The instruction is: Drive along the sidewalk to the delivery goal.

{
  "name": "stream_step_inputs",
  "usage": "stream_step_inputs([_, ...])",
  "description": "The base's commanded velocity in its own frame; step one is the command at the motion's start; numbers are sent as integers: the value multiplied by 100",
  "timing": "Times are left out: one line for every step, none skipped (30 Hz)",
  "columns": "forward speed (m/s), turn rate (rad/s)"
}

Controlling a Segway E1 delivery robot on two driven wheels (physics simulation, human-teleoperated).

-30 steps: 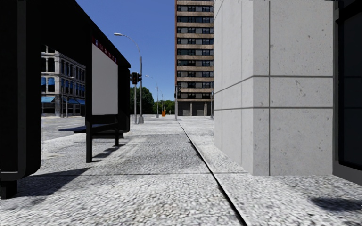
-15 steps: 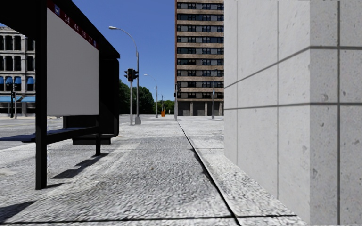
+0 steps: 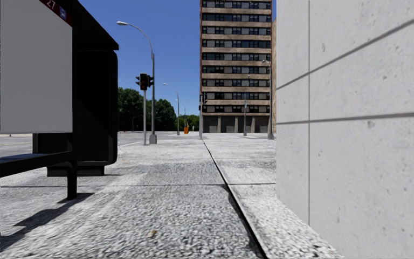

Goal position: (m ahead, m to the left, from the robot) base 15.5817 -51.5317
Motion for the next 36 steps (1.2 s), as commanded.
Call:
stream_step_inputs([200,0])
stream_step_inputs([200,0])
stream_step_inputs([200,0])
stream_step_inputs([200,0])
stream_step_inputs([200,0])
stream_step_inputs([200,0])
stream_step_inputs([200,0])
stream_step_inputs([200,0])
stream_step_inputs([200,0])
stream_step_inputs([200,0])
stream_step_inputs([200,0])
stream_step_inputs([200,0])
stream_step_inputs([200,0])
stream_step_inputs([200,0])
stream_step_inputs([200,0])
stream_step_inputs([200,0])
stream_step_inputs([200,0])
stream_step_inputs([200,0])
stream_step_inputs([200,0])
stream_step_inputs([200,0])
stream_step_inputs([200,0])
stream_step_inputs([200,0])
stream_step_inputs([200,0])
stream_step_inputs([200,0])
stream_step_inputs([200,0])
stream_step_inputs([200,0])
stream_step_inputs([200,0])
stream_step_inputs([200,0])
stream_step_inputs([200,0])
stream_step_inputs([200,0])
stream_step_inputs([200,0])
stream_step_inputs([200,0])
stream_step_inputs([200,0])
stream_step_inputs([200,0])
stream_step_inputs([200,0])
stream_step_inputs([200,0])
